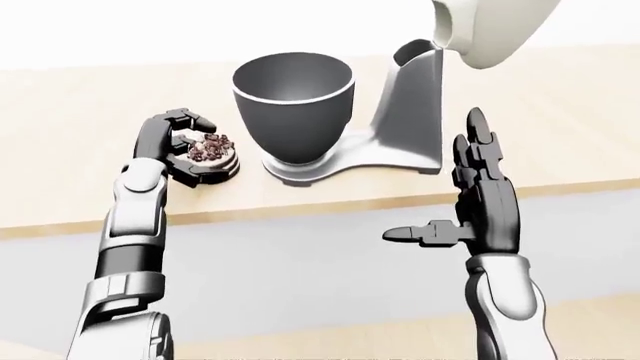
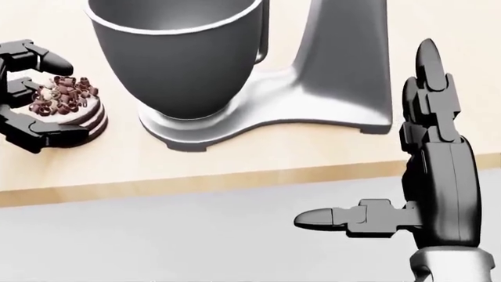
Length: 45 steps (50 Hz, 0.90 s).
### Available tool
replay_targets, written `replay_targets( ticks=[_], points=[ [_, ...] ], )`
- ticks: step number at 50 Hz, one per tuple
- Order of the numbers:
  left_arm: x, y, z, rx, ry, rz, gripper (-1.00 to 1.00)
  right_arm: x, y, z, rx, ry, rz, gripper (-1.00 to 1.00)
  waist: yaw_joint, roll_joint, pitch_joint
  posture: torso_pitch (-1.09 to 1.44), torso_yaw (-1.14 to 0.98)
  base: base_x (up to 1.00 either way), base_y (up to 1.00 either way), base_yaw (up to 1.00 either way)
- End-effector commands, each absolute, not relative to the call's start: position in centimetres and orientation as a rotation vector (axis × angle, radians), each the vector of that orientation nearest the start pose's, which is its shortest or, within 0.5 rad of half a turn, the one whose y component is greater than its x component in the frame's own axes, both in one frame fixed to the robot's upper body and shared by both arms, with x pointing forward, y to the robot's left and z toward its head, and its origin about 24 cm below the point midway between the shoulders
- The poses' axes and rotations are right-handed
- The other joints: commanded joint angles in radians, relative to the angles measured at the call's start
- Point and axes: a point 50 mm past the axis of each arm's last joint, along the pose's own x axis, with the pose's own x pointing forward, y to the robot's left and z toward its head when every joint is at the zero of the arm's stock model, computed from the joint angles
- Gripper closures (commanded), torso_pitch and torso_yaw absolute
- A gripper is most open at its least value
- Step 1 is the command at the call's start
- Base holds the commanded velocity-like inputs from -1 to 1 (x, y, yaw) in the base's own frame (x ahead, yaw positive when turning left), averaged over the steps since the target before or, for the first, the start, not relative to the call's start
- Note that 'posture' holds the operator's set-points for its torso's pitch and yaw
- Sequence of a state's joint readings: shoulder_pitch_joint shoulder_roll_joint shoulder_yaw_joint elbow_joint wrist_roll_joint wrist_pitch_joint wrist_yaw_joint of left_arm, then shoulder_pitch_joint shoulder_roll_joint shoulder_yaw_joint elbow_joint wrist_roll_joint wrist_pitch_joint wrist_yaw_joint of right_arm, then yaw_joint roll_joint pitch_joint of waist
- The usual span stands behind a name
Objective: Place the cake in the stand mixer bowl.
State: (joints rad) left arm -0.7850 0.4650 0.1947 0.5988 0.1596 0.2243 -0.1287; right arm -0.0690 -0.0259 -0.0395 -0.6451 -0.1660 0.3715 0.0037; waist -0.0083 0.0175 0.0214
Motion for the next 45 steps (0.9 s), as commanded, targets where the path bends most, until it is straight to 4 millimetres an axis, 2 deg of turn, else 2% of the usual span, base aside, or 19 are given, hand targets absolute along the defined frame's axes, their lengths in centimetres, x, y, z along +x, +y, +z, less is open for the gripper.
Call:
replay_targets(
  ticks=[1,10,28,45],
  points=[
    [37.7,26.5,21.0,0.427,-0.127,0.191,1.0,23.0,-16.0,18.2,-0.172,-0.42,-0.1,-1.0,-0.001,0.007,-0.028,0.0,0.0,0.0,0.0,0.0],
    [37.5,27.0,23.2,0.431,-0.152,0.206,1.0,23.0,-16.0,18.2,-0.171,-0.42,-0.104,-1.0,0.001,0.002,-0.026,0.0,0.0,0.0,0.0,0.0],
    [37.4,28.5,24.6,0.446,-0.17,0.241,1.0,22.9,-16.0,18.3,-0.171,-0.425,-0.103,-1.0,0.004,-0.001,-0.026,0.0,0.0,0.0,0.0,0.0],
    [36.5,30.9,28.0,0.473,-0.205,0.304,1.0,23.0,-15.9,18.4,-0.171,-0.427,-0.101,-1.0,0.004,0.0,-0.023,0.0,0.0,0.0,0.0,0.0]
  ],
)
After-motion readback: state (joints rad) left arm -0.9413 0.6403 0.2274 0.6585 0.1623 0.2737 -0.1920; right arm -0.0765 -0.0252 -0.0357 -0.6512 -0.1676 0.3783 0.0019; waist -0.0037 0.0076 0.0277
